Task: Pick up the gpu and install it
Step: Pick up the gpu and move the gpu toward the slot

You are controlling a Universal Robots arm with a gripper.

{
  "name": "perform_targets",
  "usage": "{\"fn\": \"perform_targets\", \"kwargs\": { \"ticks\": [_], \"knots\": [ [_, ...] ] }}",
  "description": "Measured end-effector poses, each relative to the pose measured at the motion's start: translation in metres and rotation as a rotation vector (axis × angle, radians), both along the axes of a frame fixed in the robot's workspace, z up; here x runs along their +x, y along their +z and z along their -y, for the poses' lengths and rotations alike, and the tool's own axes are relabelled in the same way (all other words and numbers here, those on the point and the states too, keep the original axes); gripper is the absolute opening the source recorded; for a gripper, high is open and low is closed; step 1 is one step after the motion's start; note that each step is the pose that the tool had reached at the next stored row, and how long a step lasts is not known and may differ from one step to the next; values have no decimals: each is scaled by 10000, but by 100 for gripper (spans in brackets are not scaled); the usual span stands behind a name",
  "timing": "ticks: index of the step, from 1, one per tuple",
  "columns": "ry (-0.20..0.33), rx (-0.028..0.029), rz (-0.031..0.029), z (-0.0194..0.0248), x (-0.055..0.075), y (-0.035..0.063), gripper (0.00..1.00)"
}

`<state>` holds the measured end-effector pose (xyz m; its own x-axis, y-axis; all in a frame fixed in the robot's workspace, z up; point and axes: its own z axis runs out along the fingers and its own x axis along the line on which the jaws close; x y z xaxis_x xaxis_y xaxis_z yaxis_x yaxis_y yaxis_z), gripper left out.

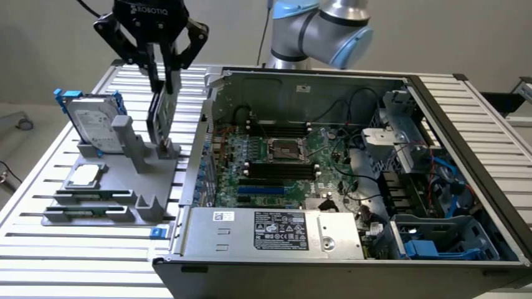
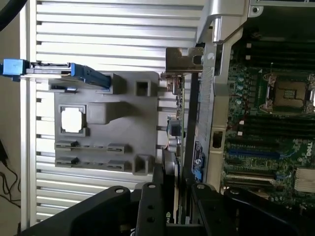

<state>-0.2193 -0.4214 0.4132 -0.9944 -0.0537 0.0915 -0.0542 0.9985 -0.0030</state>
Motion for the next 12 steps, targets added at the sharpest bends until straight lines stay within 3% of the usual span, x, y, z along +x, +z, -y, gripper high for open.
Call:
{"fn": "perform_targets", "kwargs": {
  "ticks": [2,4,12],
  "knots": [
    [1,0,-158,0,83,22,26],
    [0,0,-270,0,174,48,26],
    [1,0,-616,0,541,119,26]
  ]
}}
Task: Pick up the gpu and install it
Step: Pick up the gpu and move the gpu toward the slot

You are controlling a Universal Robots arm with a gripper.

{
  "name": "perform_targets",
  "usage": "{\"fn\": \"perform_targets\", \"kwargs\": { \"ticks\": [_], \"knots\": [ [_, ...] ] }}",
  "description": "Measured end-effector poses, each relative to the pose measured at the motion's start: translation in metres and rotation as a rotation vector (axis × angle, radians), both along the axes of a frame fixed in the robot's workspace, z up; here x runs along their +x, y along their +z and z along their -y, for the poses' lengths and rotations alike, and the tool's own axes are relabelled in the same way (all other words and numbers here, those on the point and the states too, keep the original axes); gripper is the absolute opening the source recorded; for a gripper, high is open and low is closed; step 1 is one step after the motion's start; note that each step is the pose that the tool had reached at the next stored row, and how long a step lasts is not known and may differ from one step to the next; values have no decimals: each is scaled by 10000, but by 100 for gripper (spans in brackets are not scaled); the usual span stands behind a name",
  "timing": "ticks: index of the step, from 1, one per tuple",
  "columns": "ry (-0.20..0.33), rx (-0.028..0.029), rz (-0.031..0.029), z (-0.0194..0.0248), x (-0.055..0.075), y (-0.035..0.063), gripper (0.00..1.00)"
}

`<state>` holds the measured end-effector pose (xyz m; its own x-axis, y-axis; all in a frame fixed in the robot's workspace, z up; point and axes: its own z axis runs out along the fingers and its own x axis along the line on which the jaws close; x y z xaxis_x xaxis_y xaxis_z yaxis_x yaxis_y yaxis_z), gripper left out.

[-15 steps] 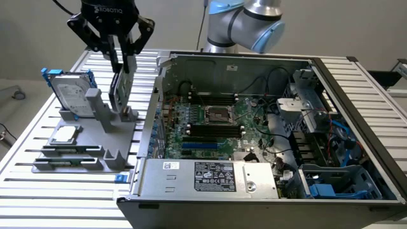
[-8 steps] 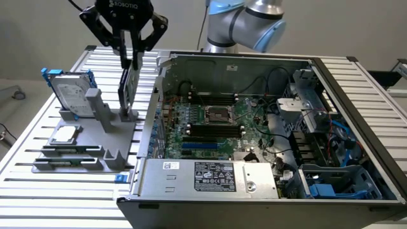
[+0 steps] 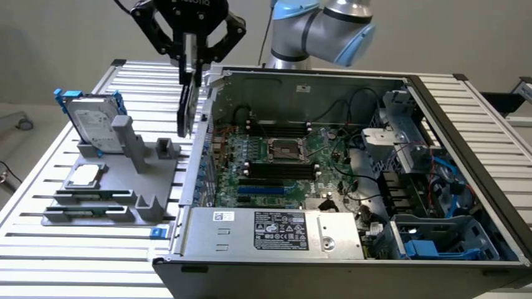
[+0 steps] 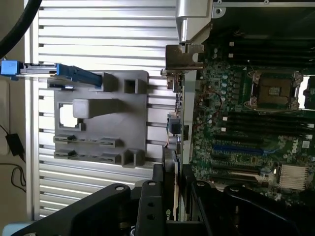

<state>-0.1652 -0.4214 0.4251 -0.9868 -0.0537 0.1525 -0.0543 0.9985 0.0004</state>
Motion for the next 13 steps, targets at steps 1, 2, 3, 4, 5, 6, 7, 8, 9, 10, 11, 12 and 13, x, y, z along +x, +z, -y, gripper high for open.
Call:
{"fn": "perform_targets", "kwargs": {
  "ticks": [1,2,3,4,5,6,7,8,9,10,11,12,13],
  "knots": [
    [0,1,-34,0,42,2,26],
    [0,0,-62,0,88,3,26],
    [-1,-1,-80,0,133,4,26],
    [0,-1,-94,0,182,4,26],
    [0,-1,-105,0,226,4,26],
    [0,-1,-115,0,272,4,26],
    [0,-1,-124,0,318,3,26],
    [0,-2,-132,0,361,4,26],
    [0,-2,-140,0,407,4,26],
    [-1,-3,-148,0,452,4,26],
    [0,-4,-154,0,497,3,26],
    [-1,-6,-160,0,545,4,26],
    [-1,-9,-163,0,590,3,26]
  ]
}}
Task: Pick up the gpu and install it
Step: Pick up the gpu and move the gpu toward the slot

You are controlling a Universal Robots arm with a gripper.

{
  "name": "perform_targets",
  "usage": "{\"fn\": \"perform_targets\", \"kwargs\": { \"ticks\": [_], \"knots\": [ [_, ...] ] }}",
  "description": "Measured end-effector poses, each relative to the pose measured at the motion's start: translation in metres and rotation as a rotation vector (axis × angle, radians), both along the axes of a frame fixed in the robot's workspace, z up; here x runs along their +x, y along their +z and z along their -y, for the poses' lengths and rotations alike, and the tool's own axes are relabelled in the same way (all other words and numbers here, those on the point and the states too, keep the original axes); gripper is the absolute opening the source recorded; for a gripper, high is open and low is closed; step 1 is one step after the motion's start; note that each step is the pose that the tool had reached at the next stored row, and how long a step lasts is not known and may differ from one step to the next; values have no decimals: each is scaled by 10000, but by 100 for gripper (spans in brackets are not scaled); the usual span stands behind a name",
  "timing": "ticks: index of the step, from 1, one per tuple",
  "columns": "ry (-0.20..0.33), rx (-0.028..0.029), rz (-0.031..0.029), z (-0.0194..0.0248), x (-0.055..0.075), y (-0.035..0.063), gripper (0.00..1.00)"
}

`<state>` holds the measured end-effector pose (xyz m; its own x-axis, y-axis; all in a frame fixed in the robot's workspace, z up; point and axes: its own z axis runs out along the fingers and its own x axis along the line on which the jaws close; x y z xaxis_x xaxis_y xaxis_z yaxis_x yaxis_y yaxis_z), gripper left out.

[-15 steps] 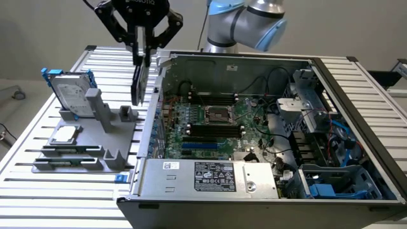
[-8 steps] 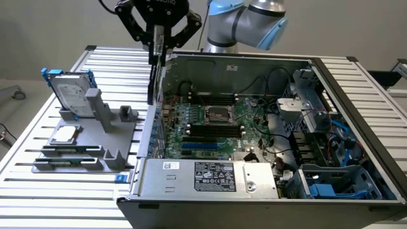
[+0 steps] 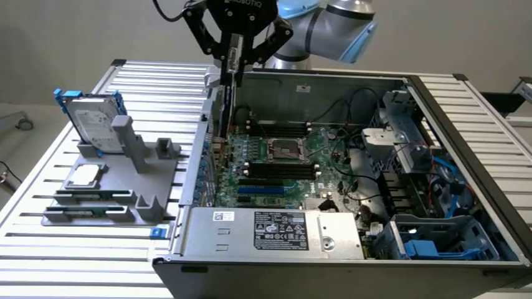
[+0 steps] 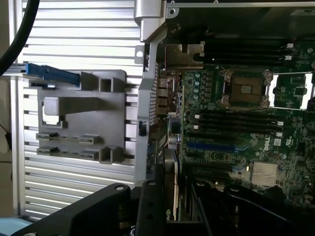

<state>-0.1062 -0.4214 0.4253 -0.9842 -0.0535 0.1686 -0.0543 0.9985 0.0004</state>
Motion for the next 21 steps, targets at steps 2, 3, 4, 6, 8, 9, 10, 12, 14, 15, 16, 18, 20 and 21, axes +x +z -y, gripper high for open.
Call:
{"fn": "perform_targets", "kwargs": {
  "ticks": [2,3,4,6,8,9,10,12,14,15,16,18,20,21],
  "knots": [
    [0,-7,-1,0,90,-4,26],
    [0,-11,-1,0,135,-7,26],
    [2,-18,-2,0,183,-11,26],
    [0,-32,-2,0,272,-26,26],
    [0,-45,-3,-1,363,-53,26],
    [0,-48,-2,-1,409,-68,26],
    [1,-49,-1,-2,454,-85,26],
    [0,-50,-1,-3,543,-121,26],
    [-1,-51,-2,-6,638,-158,26],
    [-2,-51,-2,-8,682,-176,26],
    [-3,-51,-2,-10,727,-194,26],
    [-3,-51,-2,-13,807,-230,26],
    [-2,-51,-2,-14,866,-266,26],
    [-3,-47,-2,-14,886,-283,26]
  ]
}}
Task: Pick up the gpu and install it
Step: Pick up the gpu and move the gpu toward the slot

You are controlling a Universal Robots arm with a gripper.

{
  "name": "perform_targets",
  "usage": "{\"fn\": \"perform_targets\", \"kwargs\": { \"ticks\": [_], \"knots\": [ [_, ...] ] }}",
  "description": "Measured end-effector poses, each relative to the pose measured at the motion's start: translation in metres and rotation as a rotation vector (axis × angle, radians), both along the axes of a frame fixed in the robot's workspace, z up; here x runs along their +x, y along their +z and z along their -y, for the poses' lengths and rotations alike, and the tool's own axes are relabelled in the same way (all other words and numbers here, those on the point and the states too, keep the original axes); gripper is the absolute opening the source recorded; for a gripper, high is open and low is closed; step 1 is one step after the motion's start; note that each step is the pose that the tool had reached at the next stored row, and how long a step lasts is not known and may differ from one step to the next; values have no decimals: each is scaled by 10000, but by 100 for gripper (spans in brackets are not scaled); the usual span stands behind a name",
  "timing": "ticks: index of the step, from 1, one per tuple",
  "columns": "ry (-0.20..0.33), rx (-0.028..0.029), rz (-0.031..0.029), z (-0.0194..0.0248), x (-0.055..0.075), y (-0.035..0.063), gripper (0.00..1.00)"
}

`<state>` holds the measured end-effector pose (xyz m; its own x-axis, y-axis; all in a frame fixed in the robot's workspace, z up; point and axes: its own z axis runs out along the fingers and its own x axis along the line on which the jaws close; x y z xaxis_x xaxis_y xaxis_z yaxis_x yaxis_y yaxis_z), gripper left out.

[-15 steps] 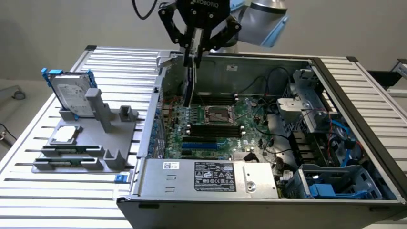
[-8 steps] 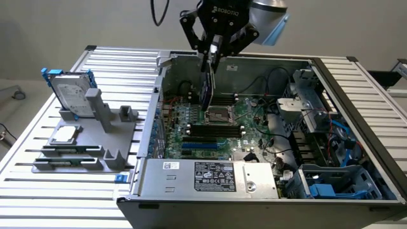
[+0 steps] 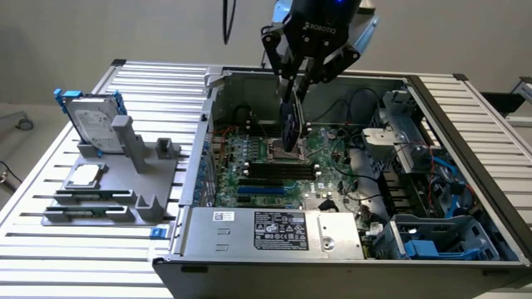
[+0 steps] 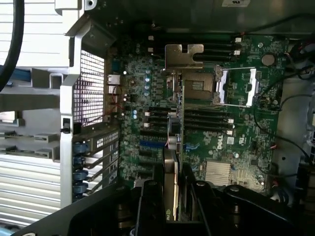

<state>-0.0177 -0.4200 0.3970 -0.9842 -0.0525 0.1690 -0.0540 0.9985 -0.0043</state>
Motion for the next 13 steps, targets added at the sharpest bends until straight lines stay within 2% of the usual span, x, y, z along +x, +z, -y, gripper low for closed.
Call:
{"fn": "perform_targets", "kwargs": {
  "ticks": [3,8,13],
  "knots": [
    [0,42,16,0,25,-34,26],
    [0,198,95,0,33,-76,26],
    [0,297,164,6,36,-140,26]
  ]
}}
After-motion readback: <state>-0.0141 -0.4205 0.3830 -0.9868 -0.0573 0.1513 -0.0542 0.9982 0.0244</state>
